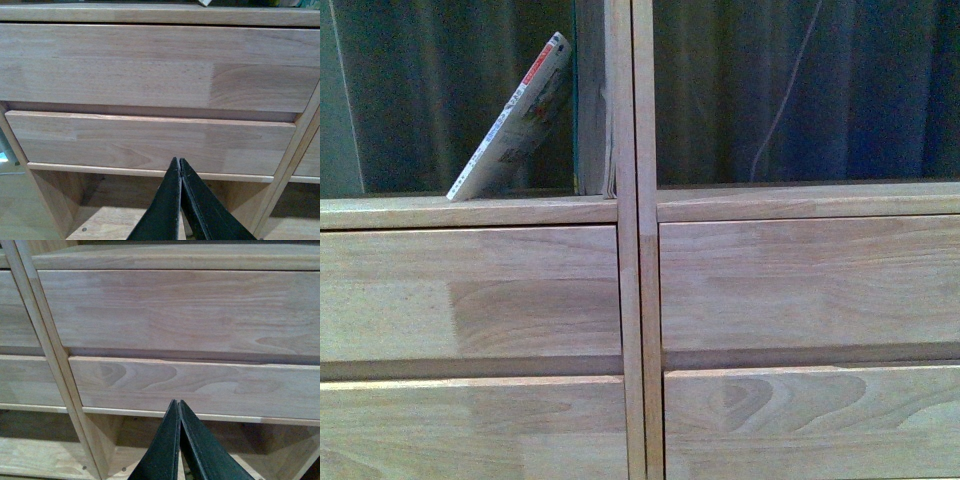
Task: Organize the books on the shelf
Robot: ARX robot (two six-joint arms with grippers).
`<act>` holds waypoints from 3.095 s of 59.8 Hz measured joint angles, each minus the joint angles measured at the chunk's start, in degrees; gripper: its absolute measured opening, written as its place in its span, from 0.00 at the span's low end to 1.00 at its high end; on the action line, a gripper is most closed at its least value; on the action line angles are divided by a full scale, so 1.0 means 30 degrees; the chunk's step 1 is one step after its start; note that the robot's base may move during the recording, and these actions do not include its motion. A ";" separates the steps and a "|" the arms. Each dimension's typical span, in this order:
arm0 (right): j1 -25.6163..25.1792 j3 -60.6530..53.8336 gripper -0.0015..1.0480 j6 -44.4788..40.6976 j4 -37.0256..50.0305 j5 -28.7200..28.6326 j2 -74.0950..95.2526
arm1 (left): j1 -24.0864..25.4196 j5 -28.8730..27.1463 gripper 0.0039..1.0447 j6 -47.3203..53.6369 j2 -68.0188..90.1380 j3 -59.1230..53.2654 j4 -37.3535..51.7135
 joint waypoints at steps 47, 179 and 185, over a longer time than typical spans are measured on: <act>-0.2266 -0.3446 0.03 -0.0066 -0.2346 -0.2200 -0.5938 | -0.0007 -0.0007 0.02 0.0000 -0.6346 -0.2331 -0.3759; -0.2266 -0.3854 0.93 -0.0117 -0.6732 -0.2200 -1.1023 | -0.0007 -0.0007 0.93 0.0000 -1.1336 -0.2324 -0.8867; -0.2266 -0.3854 0.93 -0.0117 -0.6732 -0.2200 -1.1023 | -0.0007 -0.0007 0.93 0.0000 -1.1336 -0.2324 -0.8867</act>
